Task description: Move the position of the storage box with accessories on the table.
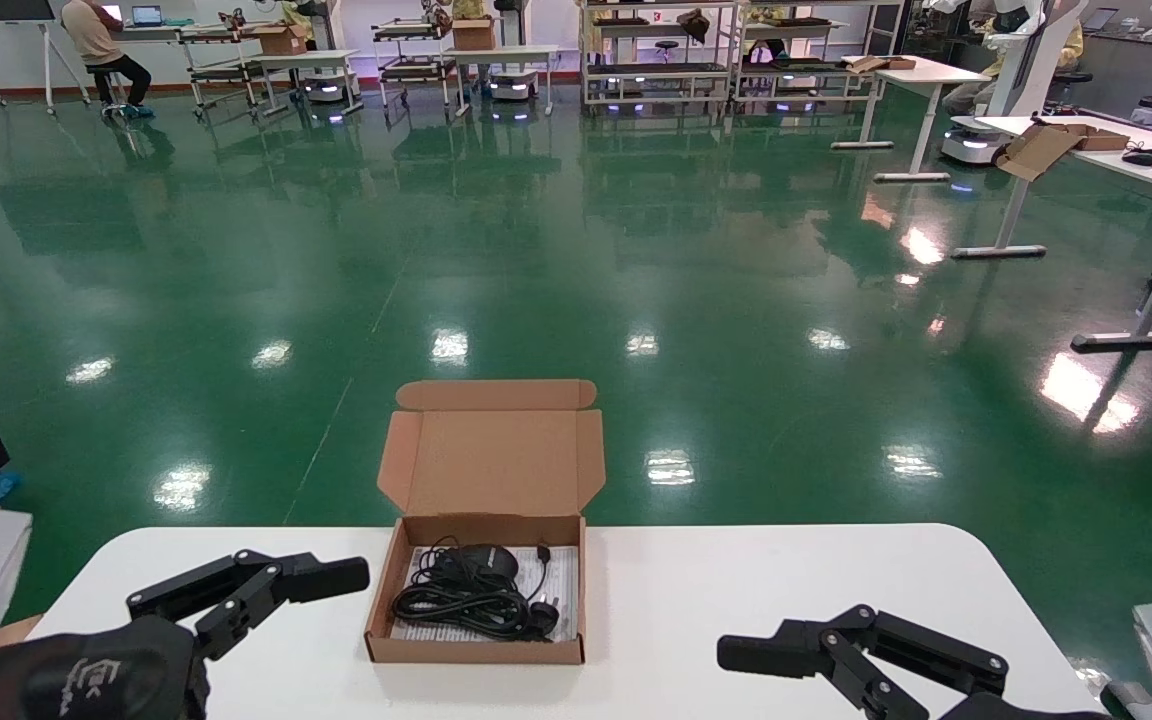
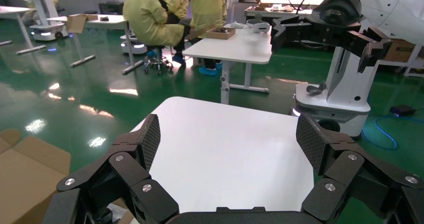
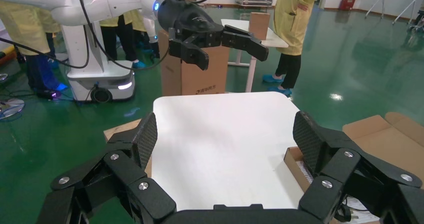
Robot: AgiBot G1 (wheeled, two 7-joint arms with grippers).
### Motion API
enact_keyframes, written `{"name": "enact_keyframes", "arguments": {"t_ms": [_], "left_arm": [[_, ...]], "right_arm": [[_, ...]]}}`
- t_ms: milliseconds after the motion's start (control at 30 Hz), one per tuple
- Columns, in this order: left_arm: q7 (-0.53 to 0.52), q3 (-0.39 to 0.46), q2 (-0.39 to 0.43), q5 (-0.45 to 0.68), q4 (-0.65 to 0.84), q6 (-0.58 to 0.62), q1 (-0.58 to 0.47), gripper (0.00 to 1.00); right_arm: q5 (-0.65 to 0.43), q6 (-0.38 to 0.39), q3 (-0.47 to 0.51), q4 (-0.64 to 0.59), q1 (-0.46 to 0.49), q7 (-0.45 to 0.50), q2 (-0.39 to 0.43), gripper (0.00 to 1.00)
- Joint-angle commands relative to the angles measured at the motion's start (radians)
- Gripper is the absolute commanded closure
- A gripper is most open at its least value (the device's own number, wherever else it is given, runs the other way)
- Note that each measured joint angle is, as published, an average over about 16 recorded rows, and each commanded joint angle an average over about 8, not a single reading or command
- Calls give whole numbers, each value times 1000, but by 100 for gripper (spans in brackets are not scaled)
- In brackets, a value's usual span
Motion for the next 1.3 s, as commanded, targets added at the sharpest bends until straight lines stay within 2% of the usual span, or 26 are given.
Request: {"name": "enact_keyframes", "arguments": {"t_ms": [33,600,733,1000,1133,1300], "left_arm": [[0,0,0,0,0,0,0,0],[0,0,0,0,0,0,0,0],[0,0,0,0,0,0,0,0],[0,0,0,0,0,0,0,0],[0,0,0,0,0,0,0,0],[0,0,0,0,0,0,0,0]], "right_arm": [[0,0,0,0,0,0,0,0],[-3,0,0,2,1,-2,0,0],[-26,5,-12,-1,21,-10,-20,0],[-183,34,-121,-98,191,51,-174,0],[-263,54,-176,-222,284,63,-276,0],[-341,108,-216,-423,373,25,-397,0]]}}
